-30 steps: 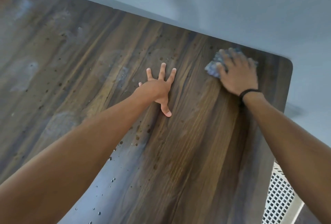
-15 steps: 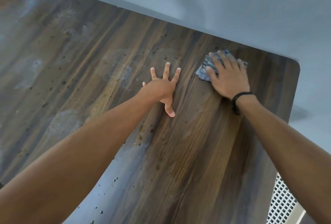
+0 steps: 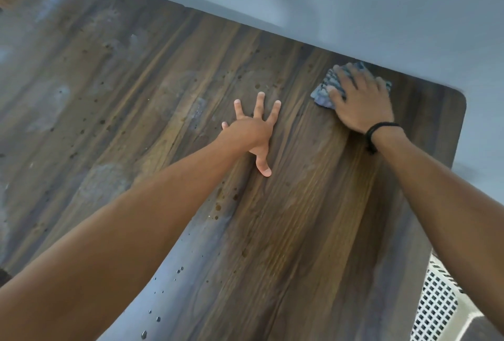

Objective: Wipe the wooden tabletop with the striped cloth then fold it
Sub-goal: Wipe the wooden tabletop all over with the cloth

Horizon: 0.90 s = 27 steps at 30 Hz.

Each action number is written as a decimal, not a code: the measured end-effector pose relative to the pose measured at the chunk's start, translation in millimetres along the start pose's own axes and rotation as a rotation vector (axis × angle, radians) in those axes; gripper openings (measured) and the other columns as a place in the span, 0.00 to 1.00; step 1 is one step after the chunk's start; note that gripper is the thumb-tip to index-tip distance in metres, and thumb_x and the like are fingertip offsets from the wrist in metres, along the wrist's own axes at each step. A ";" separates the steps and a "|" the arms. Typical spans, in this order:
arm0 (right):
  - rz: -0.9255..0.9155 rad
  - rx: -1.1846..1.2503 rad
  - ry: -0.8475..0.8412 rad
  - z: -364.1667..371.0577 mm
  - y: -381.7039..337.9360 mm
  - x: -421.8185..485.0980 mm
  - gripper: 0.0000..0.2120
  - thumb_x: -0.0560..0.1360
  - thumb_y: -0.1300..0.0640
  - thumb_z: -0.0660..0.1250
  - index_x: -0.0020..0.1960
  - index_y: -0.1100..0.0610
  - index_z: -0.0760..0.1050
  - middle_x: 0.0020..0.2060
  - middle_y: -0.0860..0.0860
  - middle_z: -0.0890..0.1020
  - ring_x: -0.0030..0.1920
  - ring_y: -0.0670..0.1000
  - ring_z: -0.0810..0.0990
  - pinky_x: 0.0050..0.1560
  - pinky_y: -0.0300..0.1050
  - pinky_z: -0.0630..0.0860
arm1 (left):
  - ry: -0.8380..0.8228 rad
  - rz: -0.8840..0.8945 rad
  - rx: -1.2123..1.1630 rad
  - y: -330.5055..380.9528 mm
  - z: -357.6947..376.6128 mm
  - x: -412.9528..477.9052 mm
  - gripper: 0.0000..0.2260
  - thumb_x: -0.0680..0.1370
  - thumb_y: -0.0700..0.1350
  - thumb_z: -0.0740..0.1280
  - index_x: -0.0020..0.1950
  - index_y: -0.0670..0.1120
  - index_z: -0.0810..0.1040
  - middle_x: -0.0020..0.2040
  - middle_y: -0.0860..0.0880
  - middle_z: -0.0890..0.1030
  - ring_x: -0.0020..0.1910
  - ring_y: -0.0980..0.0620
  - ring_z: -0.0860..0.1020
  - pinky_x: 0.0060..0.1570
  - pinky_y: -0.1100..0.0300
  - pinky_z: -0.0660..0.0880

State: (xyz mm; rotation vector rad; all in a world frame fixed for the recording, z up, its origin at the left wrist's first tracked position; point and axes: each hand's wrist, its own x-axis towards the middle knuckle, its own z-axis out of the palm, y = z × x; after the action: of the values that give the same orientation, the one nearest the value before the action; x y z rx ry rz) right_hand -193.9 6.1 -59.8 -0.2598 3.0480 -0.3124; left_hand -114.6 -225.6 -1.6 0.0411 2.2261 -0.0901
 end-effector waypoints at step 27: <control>0.194 0.100 -0.033 -2.6 -31.8 23.2 0.28 0.84 0.40 0.46 0.82 0.47 0.52 0.82 0.53 0.53 0.81 0.57 0.50 0.79 0.60 0.43 | 0.043 0.017 -0.013 -3.8 2.9 2.9 0.72 0.58 0.60 0.83 0.72 0.58 0.21 0.72 0.50 0.19 0.73 0.26 0.30 0.66 0.25 0.58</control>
State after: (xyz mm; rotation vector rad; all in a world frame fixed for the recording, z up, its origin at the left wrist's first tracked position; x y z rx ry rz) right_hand -211.9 -28.1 -51.8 0.0365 2.9820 -0.4396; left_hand -114.3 -229.6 -5.5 0.0554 2.2690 -0.0662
